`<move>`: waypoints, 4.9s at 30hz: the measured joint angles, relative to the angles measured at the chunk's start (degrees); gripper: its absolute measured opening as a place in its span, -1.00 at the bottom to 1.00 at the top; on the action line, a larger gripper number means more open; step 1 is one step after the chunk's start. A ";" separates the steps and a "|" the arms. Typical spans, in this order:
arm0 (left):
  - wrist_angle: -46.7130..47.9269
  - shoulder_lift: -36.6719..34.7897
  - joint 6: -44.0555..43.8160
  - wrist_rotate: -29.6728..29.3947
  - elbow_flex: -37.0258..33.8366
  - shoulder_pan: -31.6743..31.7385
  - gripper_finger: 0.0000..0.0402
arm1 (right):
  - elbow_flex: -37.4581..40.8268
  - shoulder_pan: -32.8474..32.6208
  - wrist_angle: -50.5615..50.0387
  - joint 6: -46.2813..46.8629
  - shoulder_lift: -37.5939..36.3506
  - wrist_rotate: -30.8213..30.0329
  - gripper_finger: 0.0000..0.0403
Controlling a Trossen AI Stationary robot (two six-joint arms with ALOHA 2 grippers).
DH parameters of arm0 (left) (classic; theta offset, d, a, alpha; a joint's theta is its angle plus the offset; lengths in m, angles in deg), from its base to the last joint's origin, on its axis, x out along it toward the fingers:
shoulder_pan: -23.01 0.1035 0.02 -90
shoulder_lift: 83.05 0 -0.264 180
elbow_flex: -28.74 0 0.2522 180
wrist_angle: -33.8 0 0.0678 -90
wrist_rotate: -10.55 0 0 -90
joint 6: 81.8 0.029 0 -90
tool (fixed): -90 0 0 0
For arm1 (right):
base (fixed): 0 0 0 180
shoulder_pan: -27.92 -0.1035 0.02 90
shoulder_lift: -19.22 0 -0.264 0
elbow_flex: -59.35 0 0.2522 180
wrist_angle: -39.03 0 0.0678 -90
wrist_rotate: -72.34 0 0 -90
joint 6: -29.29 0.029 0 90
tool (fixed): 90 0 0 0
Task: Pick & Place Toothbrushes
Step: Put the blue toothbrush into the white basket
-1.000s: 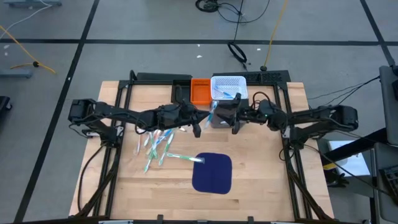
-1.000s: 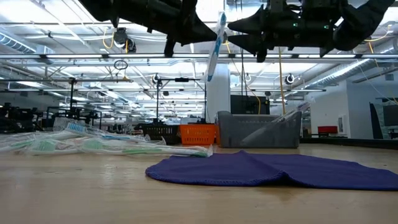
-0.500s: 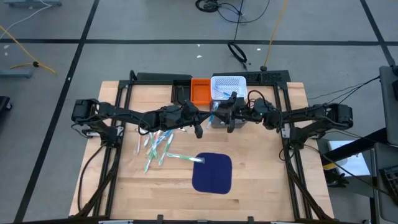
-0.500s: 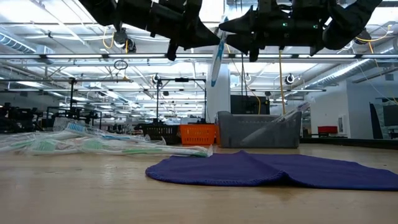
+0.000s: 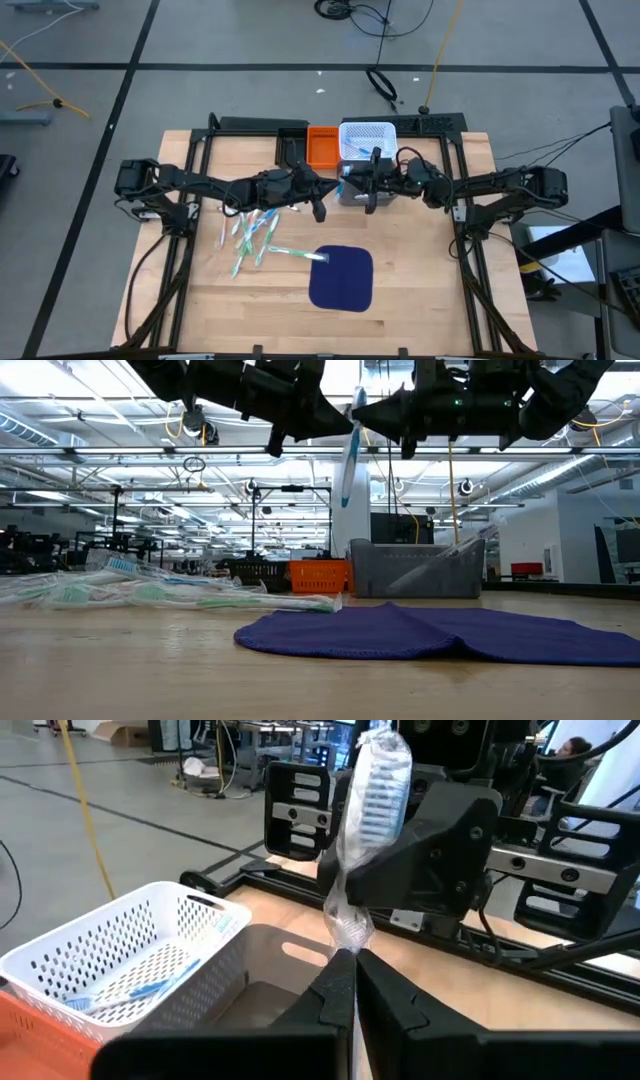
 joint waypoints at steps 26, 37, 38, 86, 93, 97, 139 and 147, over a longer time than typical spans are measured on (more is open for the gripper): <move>13.17 -1.55 1.68 -6.04 -0.02 -2.26 -0.37 | 0.04 16.99 -0.48 -4.10 -1.16 -15.23 -0.96; 14.45 -1.55 1.42 -4.93 -0.02 -2.60 -0.37 | 0.04 22.99 9.05 1.53 9.59 -15.10 -0.96; 14.74 -1.55 1.44 -4.37 -0.02 -2.60 -0.37 | 0.04 23.32 9.84 2.15 10.57 -15.05 -0.96; 27.13 -2.04 -1.82 -4.50 -0.02 -3.34 -0.37 | 0.06 22.92 11.80 3.97 14.49 -3.49 0.13; 43.11 -2.73 -10.69 -4.91 0.00 -2.72 -0.37 | 0.04 19.31 12.00 3.96 14.47 1.38 0.12; 52.46 -2.65 -16.14 -4.86 0.00 -1.96 -0.37 | 0.05 16.90 11.98 3.95 14.47 3.90 0.11; 70.01 7.50 -29.29 2.56 0.04 0.70 -0.63 | 0.07 10.05 11.52 3.70 14.44 4.98 0.11; 70.50 2.61 -31.03 3.01 -0.09 0.68 -0.93 | 0.06 10.05 11.12 3.71 14.44 4.98 0.11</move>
